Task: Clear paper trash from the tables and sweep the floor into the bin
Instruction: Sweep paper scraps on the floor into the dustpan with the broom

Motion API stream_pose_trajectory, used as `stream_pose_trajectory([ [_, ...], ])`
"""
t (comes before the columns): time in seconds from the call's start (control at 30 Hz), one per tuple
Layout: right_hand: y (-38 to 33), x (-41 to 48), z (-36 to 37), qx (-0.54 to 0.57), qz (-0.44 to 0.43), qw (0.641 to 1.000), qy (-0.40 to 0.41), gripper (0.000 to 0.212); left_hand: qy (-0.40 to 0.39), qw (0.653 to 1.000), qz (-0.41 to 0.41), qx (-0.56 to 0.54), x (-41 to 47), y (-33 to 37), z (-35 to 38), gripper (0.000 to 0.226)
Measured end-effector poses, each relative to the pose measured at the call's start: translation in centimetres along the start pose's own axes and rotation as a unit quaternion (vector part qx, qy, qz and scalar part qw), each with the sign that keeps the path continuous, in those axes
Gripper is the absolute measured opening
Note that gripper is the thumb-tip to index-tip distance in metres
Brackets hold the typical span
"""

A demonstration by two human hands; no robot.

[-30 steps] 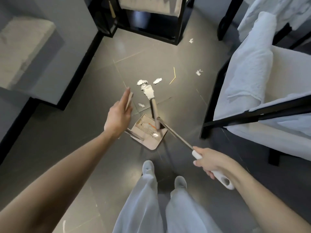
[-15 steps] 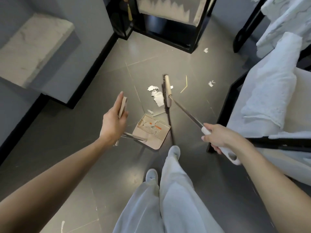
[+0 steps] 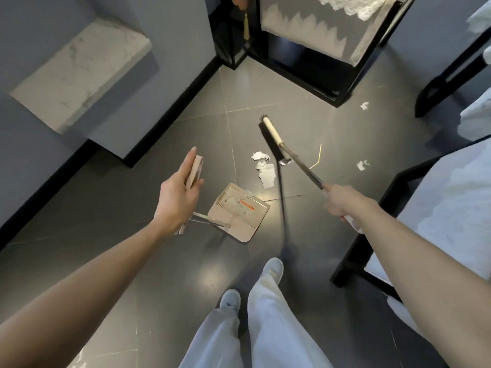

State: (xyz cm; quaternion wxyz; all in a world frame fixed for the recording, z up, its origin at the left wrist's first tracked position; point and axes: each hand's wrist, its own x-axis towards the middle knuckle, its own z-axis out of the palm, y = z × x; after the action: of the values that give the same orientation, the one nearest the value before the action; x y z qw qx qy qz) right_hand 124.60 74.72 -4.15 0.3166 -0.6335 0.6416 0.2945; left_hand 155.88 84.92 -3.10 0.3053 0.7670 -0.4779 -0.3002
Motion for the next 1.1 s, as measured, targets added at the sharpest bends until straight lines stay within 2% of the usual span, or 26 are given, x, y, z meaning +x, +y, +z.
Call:
stream_pose_trajectory([
  [0.1,-0.3,-0.3,0.7,-0.044,-0.037,0.997,-0.045,0.064,0.0,1.0,-0.001,-0.009,1.5,1.0,0.9,0.065],
  [0.17,-0.2,-1.4,1.1,-0.047,-0.05,0.994,-0.084,0.065,0.001,1.0,-0.001,-0.008,2.5,1.6,1.2,0.065],
  [0.3,1.7,-4.6,0.4,0.035,-0.068,0.982,-0.173,0.064,0.005,1.0,0.003,0.0,4.4,2.6,1.7,0.064],
  [0.43,4.5,-7.5,-1.4,0.088,-0.065,0.974,-0.197,0.067,0.001,1.0,0.014,-0.002,5.5,3.3,1.9,0.064],
  [0.57,6.8,-9.3,-2.3,0.138,-0.044,0.972,-0.185,0.067,-0.02,0.999,0.038,-0.004,5.7,3.8,2.1,0.065],
  [0.8,10.1,-10.4,-2.5,0.175,-0.011,0.978,-0.114,0.067,-0.053,0.994,0.098,-0.012,7.5,6.9,3.6,0.065],
  [0.97,11.6,-8.8,-4.2,0.304,0.043,0.95,-0.061,0.068,-0.081,0.988,0.134,0.001,12.0,9.9,5.4,0.066],
  [1.1,10.8,-6.4,-5.0,0.344,0.116,0.932,-0.011,0.068,-0.142,0.971,0.187,0.041,16.9,12.5,7.4,0.068],
])
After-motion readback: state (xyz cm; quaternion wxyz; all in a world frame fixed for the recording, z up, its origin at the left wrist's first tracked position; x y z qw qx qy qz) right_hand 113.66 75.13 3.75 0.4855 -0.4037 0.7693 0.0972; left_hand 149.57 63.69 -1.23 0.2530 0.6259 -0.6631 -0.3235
